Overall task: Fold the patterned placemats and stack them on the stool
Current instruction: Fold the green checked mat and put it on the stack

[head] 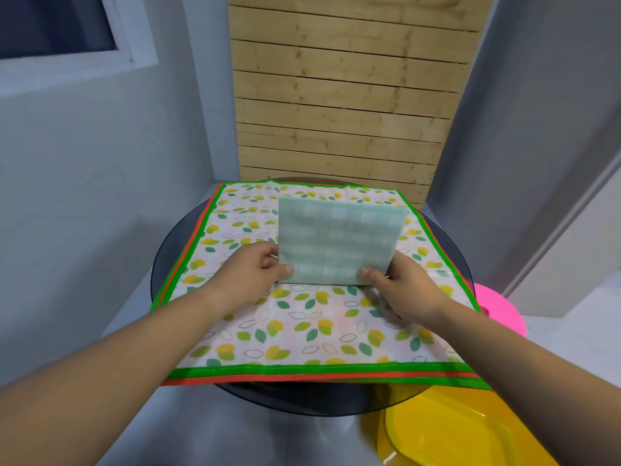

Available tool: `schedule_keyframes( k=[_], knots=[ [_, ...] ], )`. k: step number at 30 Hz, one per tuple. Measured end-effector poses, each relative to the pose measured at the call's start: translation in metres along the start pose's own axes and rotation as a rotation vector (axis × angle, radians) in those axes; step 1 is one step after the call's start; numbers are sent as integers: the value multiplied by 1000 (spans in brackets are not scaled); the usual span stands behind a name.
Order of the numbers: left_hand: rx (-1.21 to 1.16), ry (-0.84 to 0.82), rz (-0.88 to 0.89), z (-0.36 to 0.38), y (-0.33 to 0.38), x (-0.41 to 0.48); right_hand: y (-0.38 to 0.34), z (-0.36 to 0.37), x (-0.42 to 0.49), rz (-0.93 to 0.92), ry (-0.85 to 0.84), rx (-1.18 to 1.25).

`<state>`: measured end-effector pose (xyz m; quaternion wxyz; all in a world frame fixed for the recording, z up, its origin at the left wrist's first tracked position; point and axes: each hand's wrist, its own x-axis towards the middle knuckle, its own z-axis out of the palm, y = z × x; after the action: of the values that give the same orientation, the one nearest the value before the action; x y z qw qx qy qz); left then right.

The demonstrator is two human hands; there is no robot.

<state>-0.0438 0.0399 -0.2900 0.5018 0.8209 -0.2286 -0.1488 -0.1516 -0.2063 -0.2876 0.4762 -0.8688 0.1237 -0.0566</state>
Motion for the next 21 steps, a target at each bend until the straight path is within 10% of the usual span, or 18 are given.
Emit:
schedule_keyframes(
  k=[21],
  knots=[
    [151,238,-84,16,2,5,8,9,14,44,82,-289]
  ],
)
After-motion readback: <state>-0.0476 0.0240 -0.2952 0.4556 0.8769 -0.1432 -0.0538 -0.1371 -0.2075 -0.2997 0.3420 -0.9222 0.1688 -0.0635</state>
